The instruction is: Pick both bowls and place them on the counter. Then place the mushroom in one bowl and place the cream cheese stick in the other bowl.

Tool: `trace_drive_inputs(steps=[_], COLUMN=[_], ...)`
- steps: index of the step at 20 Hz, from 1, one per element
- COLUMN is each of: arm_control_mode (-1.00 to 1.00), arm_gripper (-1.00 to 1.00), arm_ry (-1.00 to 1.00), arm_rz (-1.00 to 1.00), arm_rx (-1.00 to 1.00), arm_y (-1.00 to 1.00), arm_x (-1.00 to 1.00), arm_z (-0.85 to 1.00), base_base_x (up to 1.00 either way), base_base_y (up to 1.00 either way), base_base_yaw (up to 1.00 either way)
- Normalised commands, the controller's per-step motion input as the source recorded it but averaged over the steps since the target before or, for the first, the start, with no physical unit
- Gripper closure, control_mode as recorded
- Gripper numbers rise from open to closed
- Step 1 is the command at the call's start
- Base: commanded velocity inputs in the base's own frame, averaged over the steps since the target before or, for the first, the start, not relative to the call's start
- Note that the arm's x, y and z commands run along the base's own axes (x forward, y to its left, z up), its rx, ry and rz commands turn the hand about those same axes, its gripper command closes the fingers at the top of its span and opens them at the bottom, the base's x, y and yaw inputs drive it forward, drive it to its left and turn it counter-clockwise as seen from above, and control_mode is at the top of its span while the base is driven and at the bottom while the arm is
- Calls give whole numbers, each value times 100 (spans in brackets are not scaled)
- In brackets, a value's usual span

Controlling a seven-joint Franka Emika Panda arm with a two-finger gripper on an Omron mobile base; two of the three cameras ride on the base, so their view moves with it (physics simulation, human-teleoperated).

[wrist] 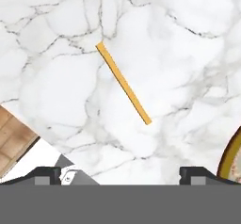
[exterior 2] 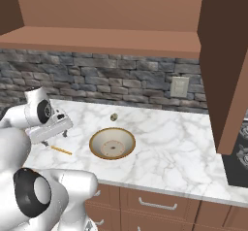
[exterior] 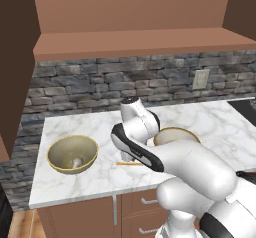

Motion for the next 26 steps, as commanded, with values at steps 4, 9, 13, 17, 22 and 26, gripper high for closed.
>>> trace_drive_inputs(steps=[4,9,13,17,22,26], arm_control_mode=[-100,-100,-100,-100,-100,-100], arm_gripper=[-100,-100,-100,-100,-100,-100], arm_ry=[1,4,7,7,7,1], arm_rz=[32,27,7,3,4,5], arm_rx=[0,0,0,0,0,0], arm_y=[12,10,0,2,3,1], arm_x=[36,33,6,2,3,18], arm_z=[-50,-41,-22,-21,-34,-35], base_base_x=[0,0,0,0,0,0], base_base_y=[0,0,0,0,0,0], base_base_yaw=[0,0,0,0,0,0])
